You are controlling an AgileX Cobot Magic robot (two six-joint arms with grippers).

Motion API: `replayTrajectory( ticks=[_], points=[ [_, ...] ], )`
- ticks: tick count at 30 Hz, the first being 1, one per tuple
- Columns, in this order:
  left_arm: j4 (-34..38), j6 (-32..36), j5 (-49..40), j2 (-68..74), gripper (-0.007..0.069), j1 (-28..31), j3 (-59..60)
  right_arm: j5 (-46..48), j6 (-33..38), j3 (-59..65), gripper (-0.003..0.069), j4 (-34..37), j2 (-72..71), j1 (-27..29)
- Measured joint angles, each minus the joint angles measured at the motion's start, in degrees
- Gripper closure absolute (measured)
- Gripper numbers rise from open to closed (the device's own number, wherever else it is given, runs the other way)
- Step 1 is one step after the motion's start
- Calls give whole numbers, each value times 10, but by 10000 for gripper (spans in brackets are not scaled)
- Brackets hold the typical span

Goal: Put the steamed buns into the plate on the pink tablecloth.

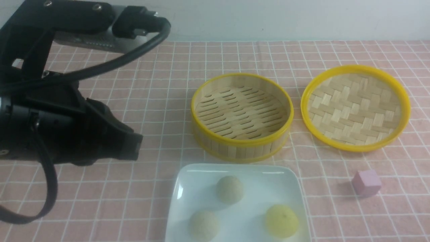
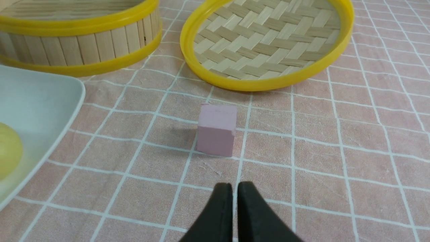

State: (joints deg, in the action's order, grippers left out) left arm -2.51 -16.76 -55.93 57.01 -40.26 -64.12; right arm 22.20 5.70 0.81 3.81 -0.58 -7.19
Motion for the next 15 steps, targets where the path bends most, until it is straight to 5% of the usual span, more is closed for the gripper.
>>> replayTrajectory(
  ticks=[15],
  points=[
    [-4,-5,4,0,592,0,0,2,-75,-1,585,0,0,0]
  ],
)
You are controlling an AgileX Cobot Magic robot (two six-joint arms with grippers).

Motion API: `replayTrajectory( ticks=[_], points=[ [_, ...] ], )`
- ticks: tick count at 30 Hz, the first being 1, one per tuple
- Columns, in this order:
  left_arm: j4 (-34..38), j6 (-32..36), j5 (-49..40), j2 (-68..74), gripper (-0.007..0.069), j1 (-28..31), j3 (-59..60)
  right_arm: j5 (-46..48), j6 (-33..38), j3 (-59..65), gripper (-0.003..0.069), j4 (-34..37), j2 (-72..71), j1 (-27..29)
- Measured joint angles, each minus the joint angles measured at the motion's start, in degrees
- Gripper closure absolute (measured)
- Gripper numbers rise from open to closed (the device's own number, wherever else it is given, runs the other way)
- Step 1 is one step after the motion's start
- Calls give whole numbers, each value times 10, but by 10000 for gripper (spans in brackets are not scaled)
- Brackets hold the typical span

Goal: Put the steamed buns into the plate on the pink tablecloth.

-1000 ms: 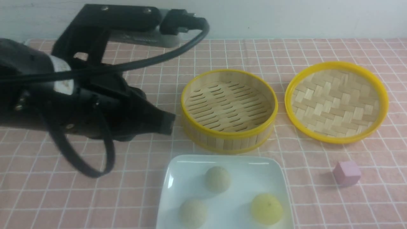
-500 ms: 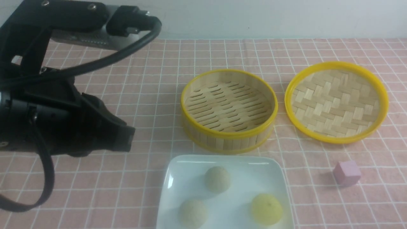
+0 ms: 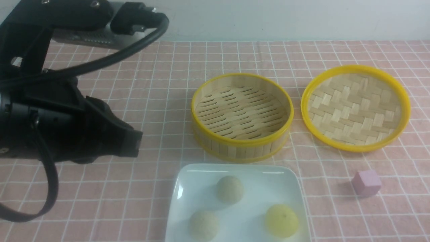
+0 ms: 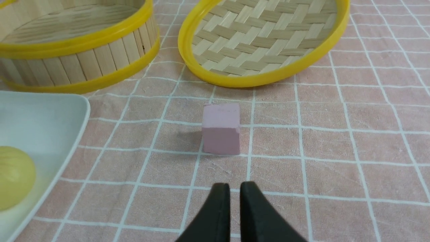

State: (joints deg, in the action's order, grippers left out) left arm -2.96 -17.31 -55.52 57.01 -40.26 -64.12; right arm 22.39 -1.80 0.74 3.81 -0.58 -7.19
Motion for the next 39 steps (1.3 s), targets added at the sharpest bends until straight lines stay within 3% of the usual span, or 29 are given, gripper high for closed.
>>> replayTrajectory(
  ticks=[13,21,31,34,39],
  points=[
    [-13,-1,-11,0,584,0,0,0,-2,0,568,0,0,1],
    [-17,-34,-60,-14,584,0,0,0,-2,0,560,0,0,48],
    [-44,-58,-115,-168,584,0,14,0,-2,0,547,0,0,63],
    [-31,-58,-101,-213,597,0,52,0,-2,0,544,0,0,63],
    [30,-27,45,-270,613,0,203,0,-2,0,537,0,0,63]
  ],
)
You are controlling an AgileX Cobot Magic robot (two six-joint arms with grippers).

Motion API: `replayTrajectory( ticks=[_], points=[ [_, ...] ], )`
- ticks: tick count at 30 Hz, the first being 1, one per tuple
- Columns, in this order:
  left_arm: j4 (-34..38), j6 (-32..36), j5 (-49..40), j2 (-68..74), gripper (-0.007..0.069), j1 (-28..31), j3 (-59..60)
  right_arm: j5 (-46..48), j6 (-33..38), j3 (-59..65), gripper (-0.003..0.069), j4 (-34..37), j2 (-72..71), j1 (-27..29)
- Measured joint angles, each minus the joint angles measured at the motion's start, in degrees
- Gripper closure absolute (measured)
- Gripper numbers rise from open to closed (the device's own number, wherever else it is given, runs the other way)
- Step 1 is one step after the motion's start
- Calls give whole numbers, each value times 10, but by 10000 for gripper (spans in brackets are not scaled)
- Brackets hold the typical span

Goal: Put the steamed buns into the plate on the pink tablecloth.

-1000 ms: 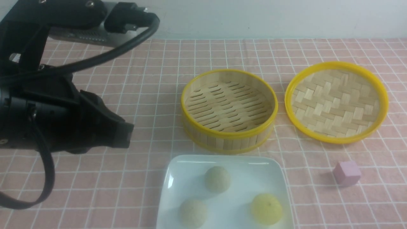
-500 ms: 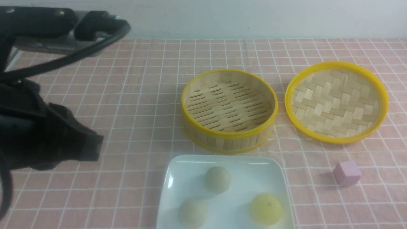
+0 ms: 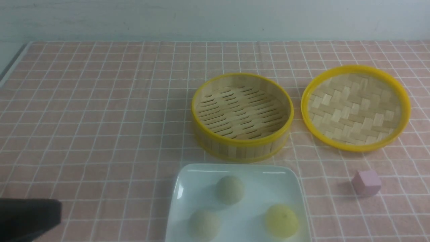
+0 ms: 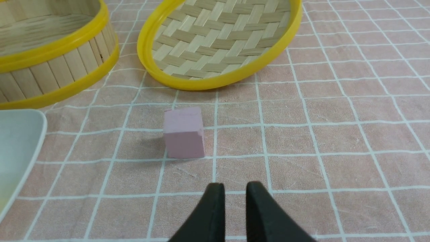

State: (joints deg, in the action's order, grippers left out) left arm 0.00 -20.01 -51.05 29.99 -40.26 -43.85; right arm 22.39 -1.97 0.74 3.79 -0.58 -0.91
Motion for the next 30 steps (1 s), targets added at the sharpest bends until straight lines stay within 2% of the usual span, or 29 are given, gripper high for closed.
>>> replayTrajectory(
  ticks=[1,4,8,23,30],
  points=[
    [11,0,62,-6,613,0,32,0,0,0,534,0,0,0],
    [22,-3,164,-8,613,0,72,0,0,0,531,0,0,0],
    [24,-4,235,-8,609,0,110,0,0,0,528,0,0,0],
    [13,-4,229,-8,592,0,146,0,0,0,528,0,0,0],
    [-36,-4,234,-10,585,0,159,0,0,0,519,0,0,0]
  ],
)
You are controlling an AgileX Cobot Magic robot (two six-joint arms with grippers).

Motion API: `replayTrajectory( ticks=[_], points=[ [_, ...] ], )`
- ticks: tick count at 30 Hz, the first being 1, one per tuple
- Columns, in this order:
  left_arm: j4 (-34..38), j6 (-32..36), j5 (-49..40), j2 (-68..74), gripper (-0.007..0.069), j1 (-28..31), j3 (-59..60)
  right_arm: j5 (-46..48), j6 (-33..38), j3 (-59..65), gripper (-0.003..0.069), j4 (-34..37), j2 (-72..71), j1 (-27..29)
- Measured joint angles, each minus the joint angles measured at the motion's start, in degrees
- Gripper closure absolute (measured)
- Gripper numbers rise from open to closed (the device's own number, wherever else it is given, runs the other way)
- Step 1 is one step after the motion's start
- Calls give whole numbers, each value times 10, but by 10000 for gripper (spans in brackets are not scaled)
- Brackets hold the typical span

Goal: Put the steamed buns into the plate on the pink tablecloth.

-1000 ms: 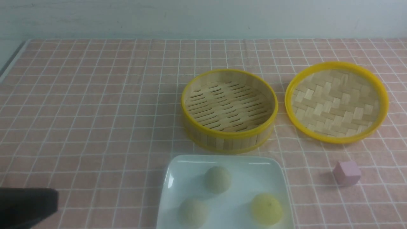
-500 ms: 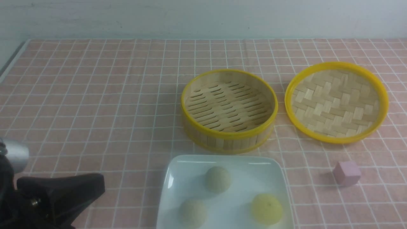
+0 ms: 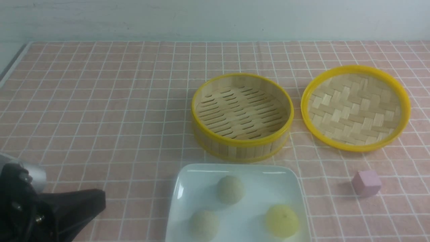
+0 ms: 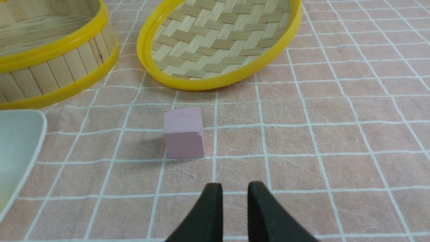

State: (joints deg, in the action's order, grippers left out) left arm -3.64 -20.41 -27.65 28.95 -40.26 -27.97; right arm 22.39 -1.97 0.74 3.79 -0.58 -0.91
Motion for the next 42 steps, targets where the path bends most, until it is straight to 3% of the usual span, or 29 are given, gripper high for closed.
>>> replayTrajectory(
  ticks=[6,8,13,16,20,42],
  points=[
    [-32,7,27,-63,578,45,61,0,0,0,519,0,0,0],
    [-30,25,36,-98,575,88,89,0,0,0,517,0,0,0],
    [-6,117,79,-214,571,260,199,0,0,0,511,0,0,0],
    [-2,128,91,-256,570,331,251,0,0,0,506,0,0,0],
    [-2,130,92,-288,566,385,289,0,0,0,502,0,0,0],
    [-15,106,69,-296,552,392,295,0,0,0,478,0,0,0]
  ],
)
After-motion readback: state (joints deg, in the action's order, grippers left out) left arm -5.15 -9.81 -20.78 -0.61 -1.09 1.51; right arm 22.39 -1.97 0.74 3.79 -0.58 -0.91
